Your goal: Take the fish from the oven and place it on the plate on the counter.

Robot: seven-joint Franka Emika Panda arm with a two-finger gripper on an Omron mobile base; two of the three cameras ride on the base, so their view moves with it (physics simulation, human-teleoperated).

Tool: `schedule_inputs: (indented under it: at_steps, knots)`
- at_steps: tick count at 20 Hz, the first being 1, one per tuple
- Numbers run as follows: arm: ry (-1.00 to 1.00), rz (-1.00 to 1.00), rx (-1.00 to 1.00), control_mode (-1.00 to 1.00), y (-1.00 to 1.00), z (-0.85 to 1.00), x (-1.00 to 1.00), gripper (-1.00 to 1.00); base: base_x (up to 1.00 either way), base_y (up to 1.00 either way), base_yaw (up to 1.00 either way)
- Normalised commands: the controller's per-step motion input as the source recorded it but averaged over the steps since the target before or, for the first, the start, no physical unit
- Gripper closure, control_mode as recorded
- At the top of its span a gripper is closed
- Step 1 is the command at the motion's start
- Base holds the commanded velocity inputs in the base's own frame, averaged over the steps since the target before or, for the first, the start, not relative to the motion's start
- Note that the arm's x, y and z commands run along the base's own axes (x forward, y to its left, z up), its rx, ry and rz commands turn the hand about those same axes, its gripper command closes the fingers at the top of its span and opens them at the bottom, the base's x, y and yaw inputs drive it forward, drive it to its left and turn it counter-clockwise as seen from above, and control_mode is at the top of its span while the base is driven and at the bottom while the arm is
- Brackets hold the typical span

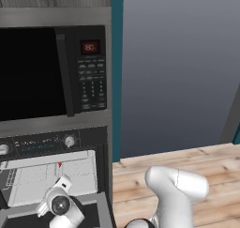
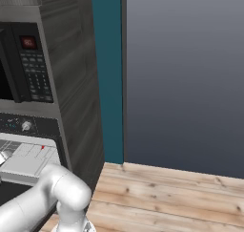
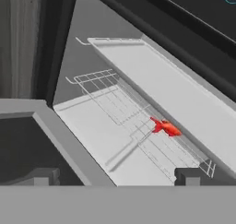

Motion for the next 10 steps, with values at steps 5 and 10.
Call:
schedule_inputs:
  at_steps: [5,10]
  knots:
    - [0.05,0.0,-0.06,-1.0,0.0,-0.11,0.09,-1.0,0.0,0.0,0.0]
    - [0.13,0.0,-0.22,-1.0,0.05,-0.04,0.0,-1.0,0.0,0.0,0.0]
